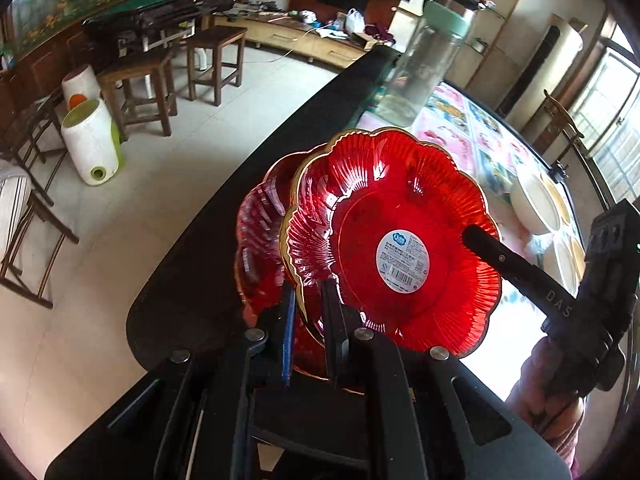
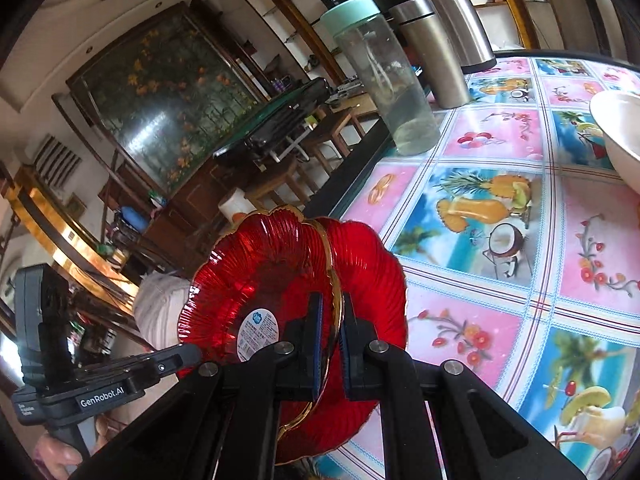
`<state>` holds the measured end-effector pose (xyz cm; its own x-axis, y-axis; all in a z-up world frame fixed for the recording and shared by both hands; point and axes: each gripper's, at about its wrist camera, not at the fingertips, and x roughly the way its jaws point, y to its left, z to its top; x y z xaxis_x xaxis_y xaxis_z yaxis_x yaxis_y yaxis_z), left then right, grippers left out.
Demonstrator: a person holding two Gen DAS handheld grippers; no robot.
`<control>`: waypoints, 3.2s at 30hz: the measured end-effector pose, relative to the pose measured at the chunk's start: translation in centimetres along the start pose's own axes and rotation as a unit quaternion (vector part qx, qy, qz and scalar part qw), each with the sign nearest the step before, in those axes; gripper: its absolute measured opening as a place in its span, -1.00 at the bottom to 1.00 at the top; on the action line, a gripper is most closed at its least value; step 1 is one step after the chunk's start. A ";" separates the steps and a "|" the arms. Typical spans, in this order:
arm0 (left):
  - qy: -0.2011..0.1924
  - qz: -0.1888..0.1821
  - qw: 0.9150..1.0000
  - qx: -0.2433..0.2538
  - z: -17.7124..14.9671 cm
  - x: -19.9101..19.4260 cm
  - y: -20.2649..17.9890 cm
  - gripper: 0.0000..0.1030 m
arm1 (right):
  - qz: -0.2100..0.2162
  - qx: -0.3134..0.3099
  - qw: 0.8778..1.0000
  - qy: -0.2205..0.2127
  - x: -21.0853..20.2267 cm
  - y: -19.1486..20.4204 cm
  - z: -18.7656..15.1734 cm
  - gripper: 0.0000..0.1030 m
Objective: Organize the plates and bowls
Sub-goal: 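Lift the small red plate with both grippers onto the large red Wedding plate, then open both grippers and pull them back from the red plates, then move both grippers toward the rim of the white paper plate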
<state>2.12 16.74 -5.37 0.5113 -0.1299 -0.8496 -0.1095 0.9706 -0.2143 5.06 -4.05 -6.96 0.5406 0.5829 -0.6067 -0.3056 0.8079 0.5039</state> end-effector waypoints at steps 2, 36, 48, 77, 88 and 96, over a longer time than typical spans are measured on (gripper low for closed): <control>0.004 0.007 1.000 -0.003 0.0 0.5 0.4 -0.81 | -0.015 -0.012 1.000 0.006 0.6 0.4 -0.2 -0.85; -0.057 0.094 0.994 0.027 -0.6 0.5 -0.5 -0.76 | -0.084 -0.128 0.979 -0.136 -4.1 2.0 -1.1 0.35; -0.082 0.041 0.992 0.084 -2.1 -0.9 -5.7 -0.14 | -0.057 0.060 0.987 -0.137 -6.0 -5.1 1.7 0.51; 0.089 -0.187 0.965 0.160 -1.6 4.1 -29.2 0.44 | -0.050 0.066 0.985 -0.151 -29.6 -23.9 3.3 0.71; 0.141 -0.212 0.961 0.106 -0.2 7.8 -32.9 0.44 | 0.117 0.221 0.967 -0.055 -27.9 -29.9 1.3 0.65; 0.150 -0.225 0.957 0.101 -0.1 9.8 -34.9 0.44 | 0.070 0.296 0.953 -0.003 -24.4 -32.5 0.5 0.55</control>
<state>10.82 -18.47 -6.26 0.1963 -0.5674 -0.7997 0.2465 0.8179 -0.5198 2.20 -44.58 -8.26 0.5313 0.6796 -0.5058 0.1203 0.5305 0.8391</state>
